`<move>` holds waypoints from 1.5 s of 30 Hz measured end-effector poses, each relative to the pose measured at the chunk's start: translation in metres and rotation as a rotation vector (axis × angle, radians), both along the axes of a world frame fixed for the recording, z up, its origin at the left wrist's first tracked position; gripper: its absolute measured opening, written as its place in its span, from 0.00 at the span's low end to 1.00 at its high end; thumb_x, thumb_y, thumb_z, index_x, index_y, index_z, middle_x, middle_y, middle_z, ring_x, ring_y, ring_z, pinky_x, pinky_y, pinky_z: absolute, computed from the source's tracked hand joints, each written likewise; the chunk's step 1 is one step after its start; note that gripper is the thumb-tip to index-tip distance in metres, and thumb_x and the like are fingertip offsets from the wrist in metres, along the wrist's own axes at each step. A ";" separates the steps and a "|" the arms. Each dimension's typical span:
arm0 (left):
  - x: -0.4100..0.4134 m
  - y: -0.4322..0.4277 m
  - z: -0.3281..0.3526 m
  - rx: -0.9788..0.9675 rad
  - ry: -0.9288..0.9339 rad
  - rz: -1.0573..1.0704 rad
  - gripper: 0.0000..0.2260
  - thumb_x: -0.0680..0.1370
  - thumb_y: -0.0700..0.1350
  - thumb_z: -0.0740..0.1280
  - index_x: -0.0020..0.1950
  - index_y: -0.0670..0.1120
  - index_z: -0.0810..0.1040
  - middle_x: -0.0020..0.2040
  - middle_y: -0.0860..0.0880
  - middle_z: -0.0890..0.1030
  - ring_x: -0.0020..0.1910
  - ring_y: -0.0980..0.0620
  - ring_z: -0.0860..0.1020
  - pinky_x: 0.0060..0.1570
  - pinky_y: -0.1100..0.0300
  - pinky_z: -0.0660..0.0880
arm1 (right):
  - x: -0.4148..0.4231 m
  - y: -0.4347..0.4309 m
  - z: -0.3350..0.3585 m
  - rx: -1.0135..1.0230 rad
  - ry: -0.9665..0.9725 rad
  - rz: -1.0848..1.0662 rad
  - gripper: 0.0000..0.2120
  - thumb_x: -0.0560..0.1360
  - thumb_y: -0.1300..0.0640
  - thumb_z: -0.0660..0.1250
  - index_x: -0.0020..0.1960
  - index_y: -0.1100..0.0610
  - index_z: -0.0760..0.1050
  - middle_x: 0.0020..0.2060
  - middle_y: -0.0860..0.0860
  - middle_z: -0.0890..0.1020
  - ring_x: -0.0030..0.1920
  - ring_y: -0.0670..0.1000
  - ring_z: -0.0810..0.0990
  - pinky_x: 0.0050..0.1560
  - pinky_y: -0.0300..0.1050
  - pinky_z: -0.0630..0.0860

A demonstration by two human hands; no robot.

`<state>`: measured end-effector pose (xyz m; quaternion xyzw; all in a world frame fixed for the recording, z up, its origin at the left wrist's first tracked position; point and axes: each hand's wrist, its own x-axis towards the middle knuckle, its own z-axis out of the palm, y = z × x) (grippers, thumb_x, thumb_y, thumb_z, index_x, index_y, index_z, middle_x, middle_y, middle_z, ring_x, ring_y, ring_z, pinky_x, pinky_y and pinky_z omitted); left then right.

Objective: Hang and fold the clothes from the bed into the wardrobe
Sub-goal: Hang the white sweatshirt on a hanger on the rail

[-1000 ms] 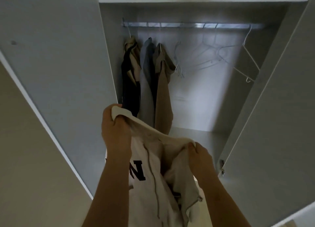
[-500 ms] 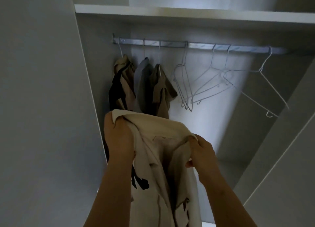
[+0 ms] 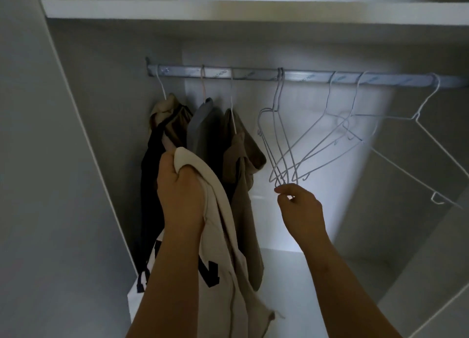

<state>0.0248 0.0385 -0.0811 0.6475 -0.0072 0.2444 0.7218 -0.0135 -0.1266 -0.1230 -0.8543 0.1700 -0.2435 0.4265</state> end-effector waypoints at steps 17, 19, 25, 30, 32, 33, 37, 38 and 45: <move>0.054 -0.050 0.003 -0.066 0.004 0.109 0.09 0.80 0.40 0.55 0.52 0.47 0.74 0.41 0.55 0.75 0.36 0.63 0.74 0.35 0.71 0.70 | 0.102 -0.066 0.009 -0.186 0.142 0.031 0.21 0.78 0.48 0.61 0.67 0.58 0.68 0.56 0.56 0.80 0.57 0.56 0.77 0.63 0.50 0.69; 0.056 -0.052 0.000 -0.071 0.002 0.116 0.09 0.81 0.41 0.55 0.50 0.47 0.74 0.39 0.54 0.74 0.32 0.67 0.74 0.30 0.76 0.69 | 0.101 -0.062 0.007 -0.101 0.050 0.084 0.15 0.79 0.50 0.60 0.61 0.57 0.74 0.51 0.54 0.82 0.51 0.54 0.80 0.57 0.45 0.72; 0.058 -0.051 -0.003 -0.074 0.015 0.100 0.12 0.81 0.41 0.55 0.42 0.54 0.72 0.39 0.54 0.74 0.30 0.69 0.73 0.29 0.76 0.68 | 0.118 -0.055 0.010 -0.430 -0.072 0.126 0.17 0.79 0.57 0.57 0.66 0.51 0.72 0.64 0.53 0.74 0.63 0.57 0.68 0.62 0.47 0.63; 0.060 -0.050 -0.004 -0.092 0.017 0.093 0.10 0.81 0.41 0.55 0.46 0.50 0.74 0.39 0.54 0.75 0.30 0.70 0.73 0.28 0.77 0.68 | 0.127 -0.055 0.009 -0.271 0.028 0.156 0.23 0.77 0.59 0.59 0.72 0.52 0.62 0.70 0.54 0.67 0.66 0.58 0.65 0.65 0.51 0.62; 0.060 -0.049 -0.005 -0.102 0.028 0.079 0.08 0.81 0.41 0.55 0.49 0.47 0.74 0.39 0.54 0.74 0.30 0.69 0.73 0.28 0.77 0.68 | 0.129 -0.057 0.005 -0.238 0.131 0.196 0.25 0.78 0.55 0.59 0.74 0.48 0.57 0.71 0.54 0.65 0.68 0.59 0.63 0.67 0.54 0.60; 0.060 -0.050 -0.004 -0.102 0.028 0.075 0.08 0.81 0.40 0.55 0.49 0.47 0.74 0.38 0.54 0.74 0.30 0.68 0.73 0.28 0.77 0.68 | 0.130 -0.056 0.005 -0.199 0.171 0.221 0.26 0.79 0.54 0.59 0.75 0.47 0.55 0.72 0.54 0.64 0.69 0.59 0.62 0.68 0.55 0.59; 0.058 -0.050 -0.001 -0.088 0.024 0.076 0.13 0.80 0.39 0.55 0.42 0.53 0.73 0.38 0.54 0.74 0.31 0.67 0.73 0.28 0.78 0.68 | 0.133 -0.053 0.015 0.272 0.136 0.363 0.28 0.78 0.64 0.60 0.74 0.53 0.57 0.67 0.53 0.68 0.61 0.51 0.70 0.63 0.40 0.63; 0.057 -0.049 0.000 -0.087 0.026 0.078 0.13 0.80 0.39 0.55 0.42 0.53 0.73 0.38 0.54 0.75 0.32 0.65 0.74 0.28 0.78 0.68 | 0.134 -0.052 0.018 0.414 0.125 0.387 0.27 0.77 0.66 0.60 0.74 0.55 0.58 0.62 0.51 0.70 0.52 0.46 0.72 0.54 0.33 0.67; 0.061 -0.048 0.000 -0.078 0.042 0.081 0.09 0.81 0.40 0.55 0.48 0.48 0.74 0.38 0.54 0.75 0.33 0.64 0.73 0.28 0.78 0.68 | 0.137 -0.054 0.021 0.754 0.096 0.422 0.23 0.75 0.71 0.58 0.62 0.48 0.67 0.42 0.41 0.74 0.40 0.39 0.72 0.40 0.32 0.72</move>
